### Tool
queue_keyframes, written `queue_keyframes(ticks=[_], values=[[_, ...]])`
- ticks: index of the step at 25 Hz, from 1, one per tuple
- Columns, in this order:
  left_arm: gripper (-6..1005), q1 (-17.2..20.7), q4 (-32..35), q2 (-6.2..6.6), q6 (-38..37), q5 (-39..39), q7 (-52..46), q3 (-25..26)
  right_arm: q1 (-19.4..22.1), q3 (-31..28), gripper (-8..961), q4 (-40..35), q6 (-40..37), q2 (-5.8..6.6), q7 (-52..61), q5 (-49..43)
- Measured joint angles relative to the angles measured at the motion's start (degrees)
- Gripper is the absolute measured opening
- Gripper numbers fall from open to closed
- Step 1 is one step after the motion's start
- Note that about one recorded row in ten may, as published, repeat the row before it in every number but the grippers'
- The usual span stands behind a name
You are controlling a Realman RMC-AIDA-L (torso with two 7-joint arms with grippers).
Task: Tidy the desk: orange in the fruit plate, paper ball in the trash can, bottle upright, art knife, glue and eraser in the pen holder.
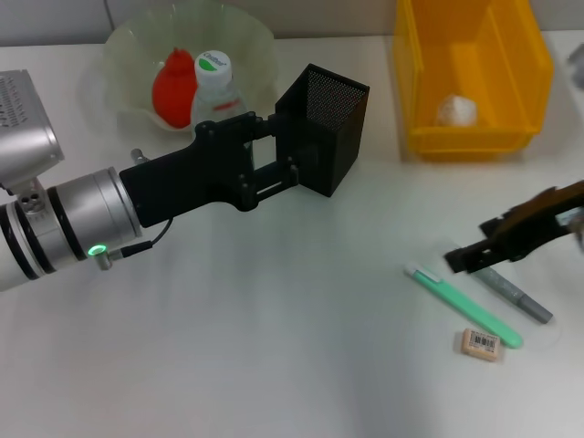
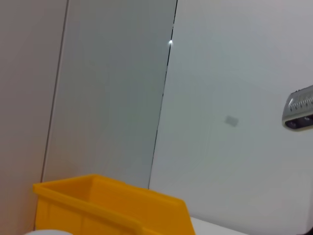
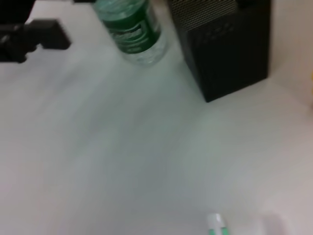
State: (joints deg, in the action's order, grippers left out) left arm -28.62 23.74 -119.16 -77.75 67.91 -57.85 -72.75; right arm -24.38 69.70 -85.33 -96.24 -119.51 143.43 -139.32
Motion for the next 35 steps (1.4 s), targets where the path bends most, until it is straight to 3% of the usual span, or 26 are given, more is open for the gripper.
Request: queue_keyframes(ticks=[4,29,35], values=[[561,-0.1,-0.1,-0.02,0.2,-0.3,-0.2,-0.1,-2.4,5.1,768,3.2,1.9,0.16,0.0,-0.5],[560,0.1,-0.5,-0.02,0.4,-0.9,0.0,0.3,-11.4,16.7,756,15.3,9.1,0.02,2.4,-8.7],[560,0.2,-0.6,-0.01,0.4,-1.2,0.0,0.4,-11.8,18.7,583,16.2,10.3,-0.03,2.8,-8.7]])
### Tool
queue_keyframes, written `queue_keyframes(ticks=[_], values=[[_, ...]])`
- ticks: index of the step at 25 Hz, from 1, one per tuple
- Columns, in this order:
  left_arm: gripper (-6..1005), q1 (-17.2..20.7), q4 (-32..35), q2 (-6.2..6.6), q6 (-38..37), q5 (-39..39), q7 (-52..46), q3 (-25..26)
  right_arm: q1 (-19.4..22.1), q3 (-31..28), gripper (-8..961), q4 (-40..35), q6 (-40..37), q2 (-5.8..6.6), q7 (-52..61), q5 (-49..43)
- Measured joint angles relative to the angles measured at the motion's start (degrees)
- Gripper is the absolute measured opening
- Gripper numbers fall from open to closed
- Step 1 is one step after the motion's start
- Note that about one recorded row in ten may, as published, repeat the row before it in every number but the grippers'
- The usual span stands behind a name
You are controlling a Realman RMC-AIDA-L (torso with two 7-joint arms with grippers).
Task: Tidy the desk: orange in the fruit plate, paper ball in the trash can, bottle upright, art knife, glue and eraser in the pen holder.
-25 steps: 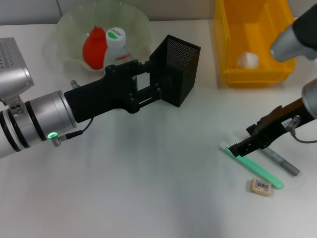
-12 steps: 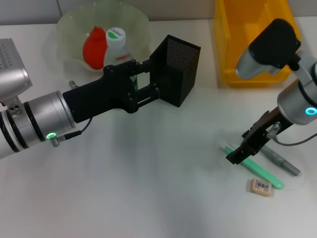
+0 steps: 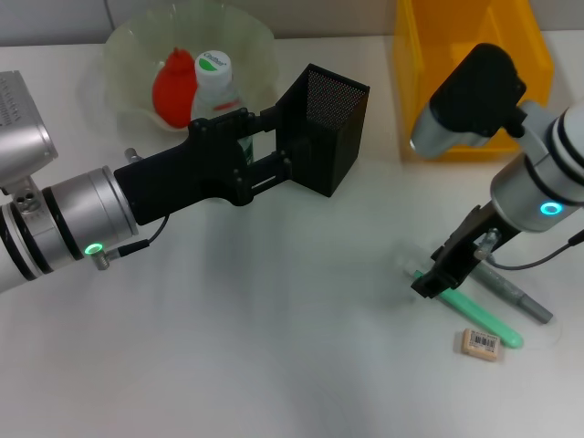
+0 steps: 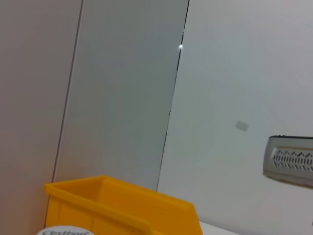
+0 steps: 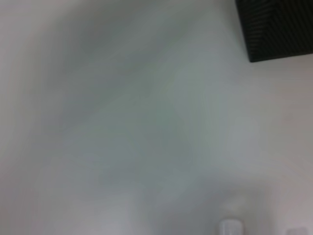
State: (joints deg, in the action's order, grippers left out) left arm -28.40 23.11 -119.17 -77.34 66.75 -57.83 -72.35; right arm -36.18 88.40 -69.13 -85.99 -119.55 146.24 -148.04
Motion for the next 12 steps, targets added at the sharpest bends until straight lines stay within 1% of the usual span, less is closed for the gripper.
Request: queue_keyframes(ticks=[1,4,6,12], values=[[560,0.1,0.0,0.02,0.0,0.0,0.0,0.0,0.0,0.8,554,0.1,0.4,-0.02,0.3,0.0],[560,0.2,0.0,0.10,0.0,-0.2,0.0,0.1,0.0,2.9,531,0.8,2.2,-0.06,1.5,0.0],[560,0.4,0.0,0.16,0.0,-0.5,0.0,0.2,-0.1,2.9,515,0.9,2.5,-0.06,1.6,0.0],[560,0.4,0.0,0.26,0.0,-0.7,0.0,0.2,-0.1,3.0,509,1.3,3.1,-0.07,1.6,0.0]])
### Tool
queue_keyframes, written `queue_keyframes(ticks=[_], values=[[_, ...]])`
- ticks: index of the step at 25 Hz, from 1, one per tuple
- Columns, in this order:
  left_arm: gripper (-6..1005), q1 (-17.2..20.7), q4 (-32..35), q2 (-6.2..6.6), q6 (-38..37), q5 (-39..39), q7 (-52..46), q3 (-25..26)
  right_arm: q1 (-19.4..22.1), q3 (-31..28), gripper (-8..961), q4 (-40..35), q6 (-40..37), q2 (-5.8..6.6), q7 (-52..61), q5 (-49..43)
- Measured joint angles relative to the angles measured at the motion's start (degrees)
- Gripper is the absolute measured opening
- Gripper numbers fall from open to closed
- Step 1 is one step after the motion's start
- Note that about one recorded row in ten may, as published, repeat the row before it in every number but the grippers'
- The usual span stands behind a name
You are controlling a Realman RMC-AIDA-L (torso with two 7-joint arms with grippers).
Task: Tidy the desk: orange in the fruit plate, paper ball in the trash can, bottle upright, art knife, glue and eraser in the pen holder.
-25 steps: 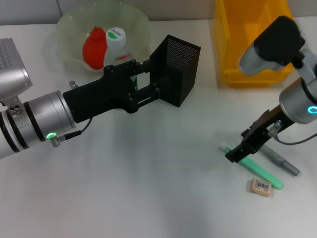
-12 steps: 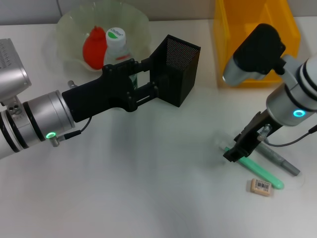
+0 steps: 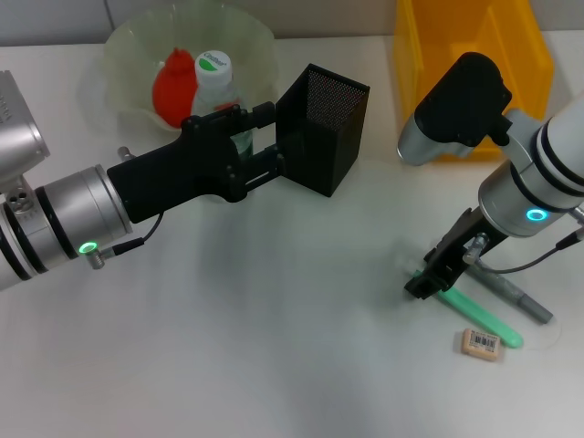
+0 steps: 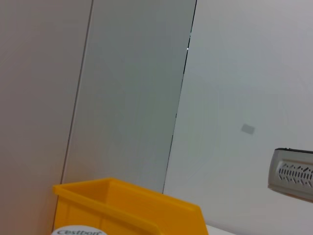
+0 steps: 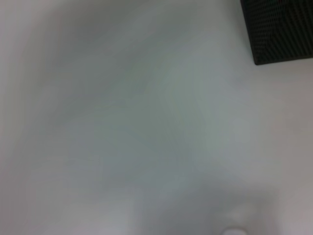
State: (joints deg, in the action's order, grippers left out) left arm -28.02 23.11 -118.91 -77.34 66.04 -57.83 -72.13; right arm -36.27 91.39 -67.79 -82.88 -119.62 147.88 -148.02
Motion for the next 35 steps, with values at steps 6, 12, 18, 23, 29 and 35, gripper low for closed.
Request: queue_keyframes(ticks=[6,12,18,23,29,35], values=[[559,0.0,0.0,-0.04,0.0,0.0,0.0,0.0,-0.7,0.0,466,1.4,0.2,0.01,0.3,0.0],[559,0.0,0.0,-0.09,0.3,0.0,0.0,0.0,-1.0,0.0,378,2.2,0.2,0.00,0.4,0.2],[559,-0.1,0.0,-0.09,0.4,0.0,0.0,0.0,-1.2,0.0,320,2.2,0.1,0.00,0.4,0.2],[559,-0.1,0.0,-0.09,0.4,0.0,0.0,0.0,-1.3,0.1,273,2.3,-0.1,-0.01,0.4,0.2],[559,-0.4,0.0,-0.09,0.4,0.0,0.0,0.0,-1.3,0.0,253,2.1,-0.4,-0.01,0.4,0.1],[559,-0.5,0.1,-0.09,0.4,0.0,0.0,0.0,-1.3,0.0,249,1.8,-0.4,0.08,0.4,0.1]])
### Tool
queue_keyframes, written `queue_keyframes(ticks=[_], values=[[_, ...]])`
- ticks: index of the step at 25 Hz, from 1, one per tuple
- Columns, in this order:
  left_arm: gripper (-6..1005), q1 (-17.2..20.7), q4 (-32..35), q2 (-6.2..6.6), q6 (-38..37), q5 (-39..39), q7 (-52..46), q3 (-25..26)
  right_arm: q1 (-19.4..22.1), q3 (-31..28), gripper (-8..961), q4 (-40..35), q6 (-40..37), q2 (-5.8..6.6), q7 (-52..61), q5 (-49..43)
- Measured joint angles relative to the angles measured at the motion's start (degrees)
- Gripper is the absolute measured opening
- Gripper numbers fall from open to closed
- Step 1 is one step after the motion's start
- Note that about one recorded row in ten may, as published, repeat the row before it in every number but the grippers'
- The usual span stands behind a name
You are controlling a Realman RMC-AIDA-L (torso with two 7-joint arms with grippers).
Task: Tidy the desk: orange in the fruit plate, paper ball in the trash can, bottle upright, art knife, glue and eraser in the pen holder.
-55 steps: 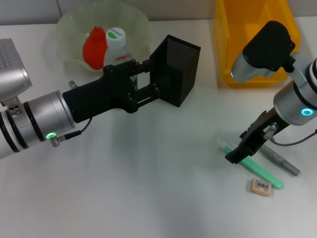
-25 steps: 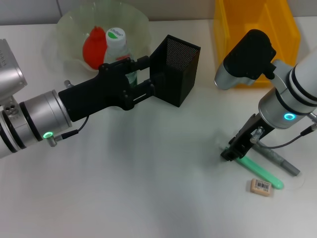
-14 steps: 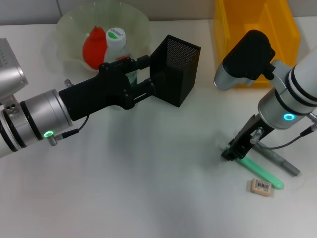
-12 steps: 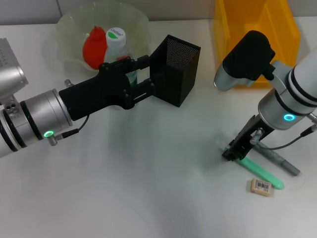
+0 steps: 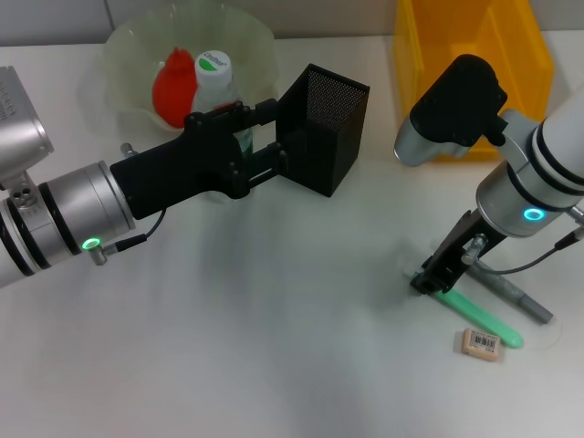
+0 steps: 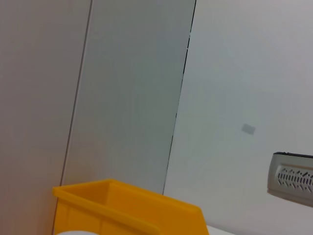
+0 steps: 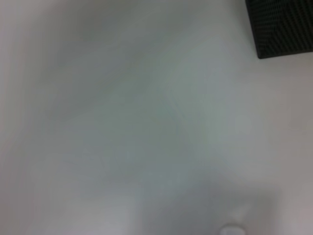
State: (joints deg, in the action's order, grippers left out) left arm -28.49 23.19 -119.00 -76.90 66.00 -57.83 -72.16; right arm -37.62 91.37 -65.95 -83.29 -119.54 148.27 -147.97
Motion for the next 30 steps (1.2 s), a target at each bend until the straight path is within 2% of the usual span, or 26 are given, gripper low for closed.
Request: queue_keyframes(ticks=[5,8,12,16,20,24,30], values=[[559,0.0,0.0,0.00,0.0,0.0,0.0,0.0,0.0,0.0,245,-0.1,0.3,0.01,-0.1,0.0],[559,0.0,0.0,0.00,0.0,0.0,0.0,0.0,0.1,-0.2,179,-0.3,0.5,0.01,-0.2,0.0],[559,0.1,-0.1,0.00,0.0,0.0,0.0,0.0,2.0,-1.3,181,-4.3,0.6,0.01,-0.6,0.8],[559,0.2,0.0,0.00,0.1,0.0,0.0,0.0,7.3,-7.4,187,-13.3,0.9,0.03,-5.1,8.7],[559,0.5,0.2,0.00,0.0,-0.3,0.0,0.0,12.0,-15.0,195,-18.1,2.5,-0.06,-11.9,19.6],[559,1.7,0.5,0.24,-0.6,-2.6,0.1,0.2,13.7,-19.8,202,-18.4,2.8,0.02,-14.5,24.0],[559,3.9,0.7,0.33,-2.6,-8.4,2.9,0.7,14.1,-20.4,212,-17.7,3.6,0.05,-15.1,23.9]])
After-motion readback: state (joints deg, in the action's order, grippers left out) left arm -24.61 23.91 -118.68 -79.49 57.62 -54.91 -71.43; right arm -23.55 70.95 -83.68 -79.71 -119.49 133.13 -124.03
